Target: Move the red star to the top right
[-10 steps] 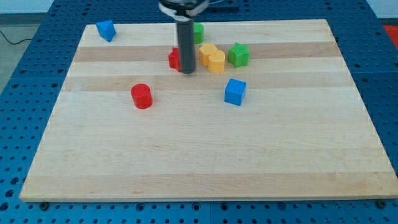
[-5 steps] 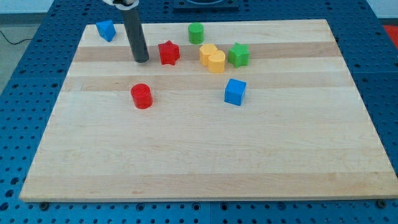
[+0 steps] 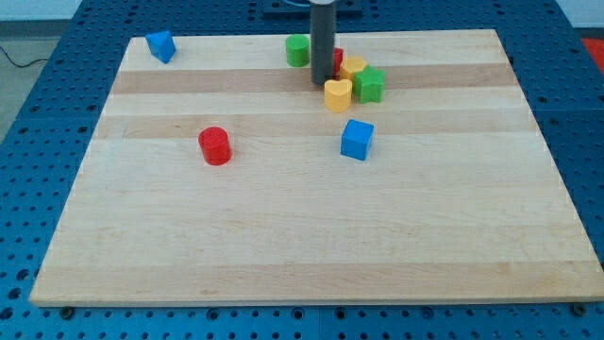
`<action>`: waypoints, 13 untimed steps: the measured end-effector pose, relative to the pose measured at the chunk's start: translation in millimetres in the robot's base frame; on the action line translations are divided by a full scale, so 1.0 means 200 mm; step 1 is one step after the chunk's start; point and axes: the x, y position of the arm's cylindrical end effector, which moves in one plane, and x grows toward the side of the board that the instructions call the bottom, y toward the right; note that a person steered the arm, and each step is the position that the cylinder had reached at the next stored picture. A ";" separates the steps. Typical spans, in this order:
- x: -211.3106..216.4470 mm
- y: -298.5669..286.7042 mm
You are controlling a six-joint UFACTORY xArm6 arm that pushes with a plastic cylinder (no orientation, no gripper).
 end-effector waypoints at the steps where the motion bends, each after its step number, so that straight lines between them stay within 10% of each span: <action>1: -0.01 -0.14; 5: -0.16 0.58; 9: -0.10 0.04; 13: -0.31 0.53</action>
